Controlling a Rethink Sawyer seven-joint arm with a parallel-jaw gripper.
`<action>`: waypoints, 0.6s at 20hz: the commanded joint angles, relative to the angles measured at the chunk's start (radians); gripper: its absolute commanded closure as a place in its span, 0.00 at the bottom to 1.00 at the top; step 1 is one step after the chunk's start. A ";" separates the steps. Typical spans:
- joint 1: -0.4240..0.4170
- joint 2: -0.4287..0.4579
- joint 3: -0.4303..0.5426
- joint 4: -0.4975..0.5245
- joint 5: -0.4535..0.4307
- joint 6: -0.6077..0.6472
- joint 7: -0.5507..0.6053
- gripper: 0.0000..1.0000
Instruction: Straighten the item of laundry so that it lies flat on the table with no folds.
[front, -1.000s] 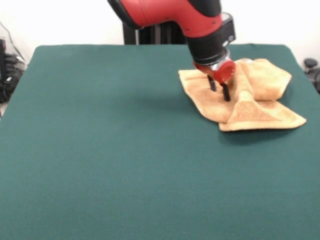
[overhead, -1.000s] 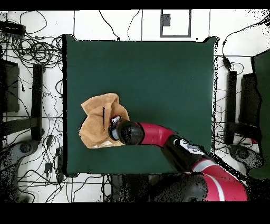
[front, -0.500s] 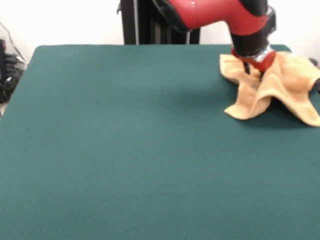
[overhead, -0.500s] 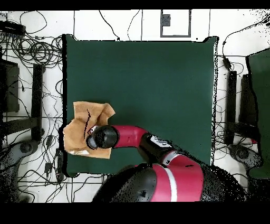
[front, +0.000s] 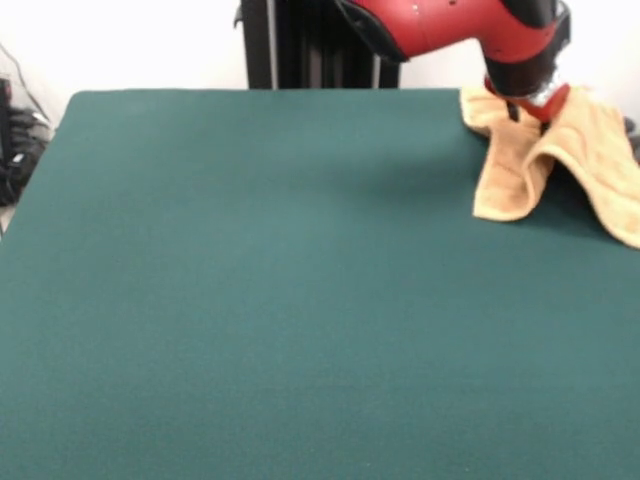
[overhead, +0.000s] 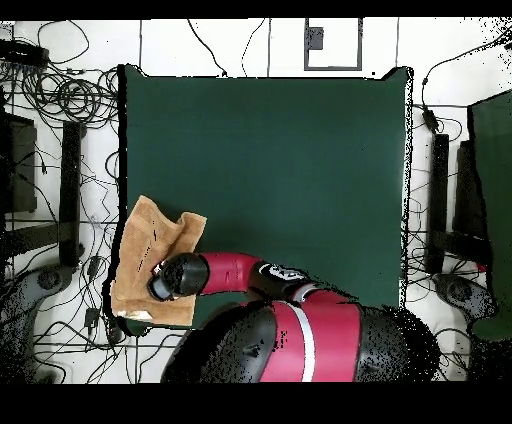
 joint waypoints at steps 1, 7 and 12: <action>0.080 0.075 0.063 0.047 0.060 0.120 0.047 0.00; 0.483 -0.092 -0.324 -0.113 -0.074 0.079 0.127 0.00; 0.833 -0.157 -0.694 -0.278 -0.163 0.205 0.195 0.00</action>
